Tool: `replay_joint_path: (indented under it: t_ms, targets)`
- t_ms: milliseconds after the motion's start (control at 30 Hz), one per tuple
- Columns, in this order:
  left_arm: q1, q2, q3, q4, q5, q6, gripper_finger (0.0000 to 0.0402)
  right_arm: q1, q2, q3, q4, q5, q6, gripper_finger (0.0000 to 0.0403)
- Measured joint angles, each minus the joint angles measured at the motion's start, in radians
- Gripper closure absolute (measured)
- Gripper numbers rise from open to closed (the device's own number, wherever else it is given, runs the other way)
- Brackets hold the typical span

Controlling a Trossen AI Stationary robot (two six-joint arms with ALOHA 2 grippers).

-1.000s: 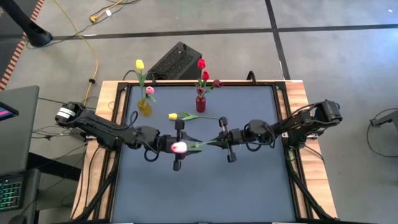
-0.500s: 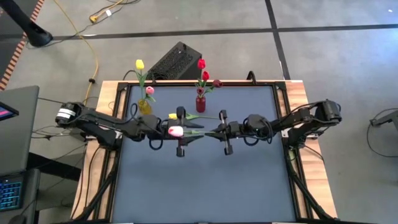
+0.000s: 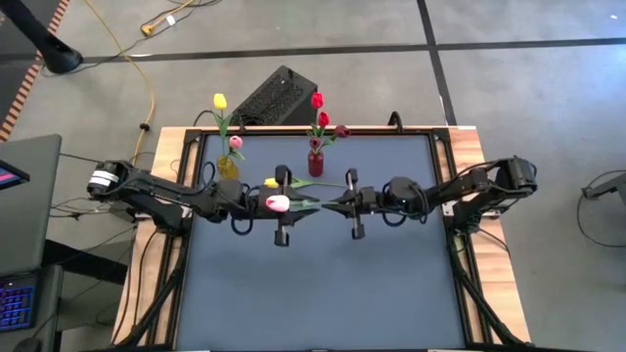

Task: Sort flowers into vase by color
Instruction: Put the pink flower into the yellow flower vase

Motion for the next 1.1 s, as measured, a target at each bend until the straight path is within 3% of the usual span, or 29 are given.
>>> replay_joint_path:
  t_ms: [167, 333, 467, 633, 867, 1100]
  targets:
    - [0.001, 0.0, 0.0, -0.008, -0.013, -0.002, 0.0387, 0.02, 0.0, 0.0, 0.0, 0.0, -0.009, 0.038]
    - [0.001, 0.0, 0.0, -0.009, -0.036, -0.019, 0.0399, 0.034, 0.0, 0.0, 0.007, 0.0, -0.037, 0.0356]
    - [0.001, 0.0, 0.0, -0.01, -0.04, -0.024, 0.04, 0.033, -0.005, 0.0, 0.006, 0.0, -0.038, 0.0315]
    - [-0.002, -0.03, 0.0, -0.067, -0.074, -0.026, 0.0401, 0.019, -0.021, 0.001, -0.005, 0.0, -0.039, 0.0227]
    - [-0.005, -0.2, 0.001, -0.385, -0.216, -0.084, 0.0401, -0.016, -0.068, 0.001, -0.116, 0.002, -0.037, 0.0112]
    - [-0.005, -0.396, 0.002, -0.759, -0.297, -0.214, 0.0401, -0.016, -0.07, 0.001, -0.208, 0.001, 0.002, 0.0084]
